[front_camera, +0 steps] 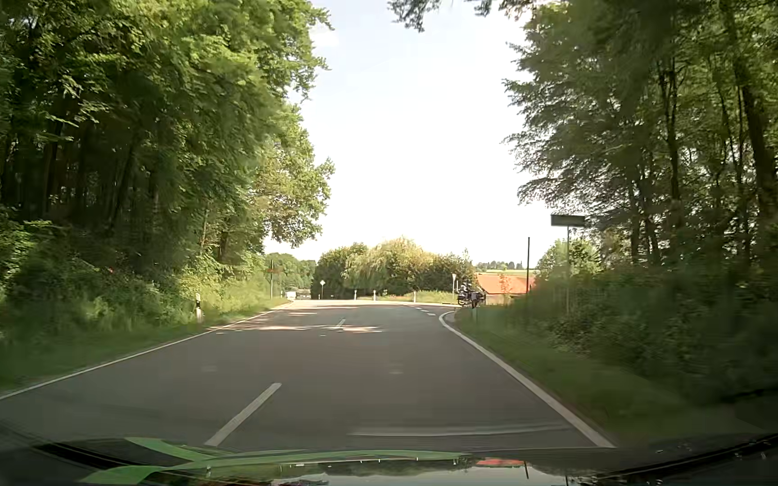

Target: Follow the waypoints while adhering to traffic rules and regulations

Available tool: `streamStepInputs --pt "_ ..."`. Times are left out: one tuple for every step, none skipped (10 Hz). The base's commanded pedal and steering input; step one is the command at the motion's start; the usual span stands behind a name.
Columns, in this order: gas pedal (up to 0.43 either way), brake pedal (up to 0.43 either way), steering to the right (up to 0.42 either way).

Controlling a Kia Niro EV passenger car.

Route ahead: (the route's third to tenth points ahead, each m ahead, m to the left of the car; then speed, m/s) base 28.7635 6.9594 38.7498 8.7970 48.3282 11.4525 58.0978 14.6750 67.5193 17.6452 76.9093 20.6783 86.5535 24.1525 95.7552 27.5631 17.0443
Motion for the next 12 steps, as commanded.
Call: streamStepInputs --pt "0.177 0.0 -0.032" --pt "0.189 0.0 -0.031" --pt "0.197 0.0 -0.031" --pt "0.197 0.0 -0.031" --pt "0.209 0.0 -0.031" --pt "0.209 0.0 -0.031" --pt "0.209 0.0 -0.03" --pt "0.209 0.0 -0.03" --pt "0.209 0.0 -0.029" --pt "0.209 0.0 -0.028" --pt "0.209 0.0 -0.027" --pt "0.209 0.0 -0.027"
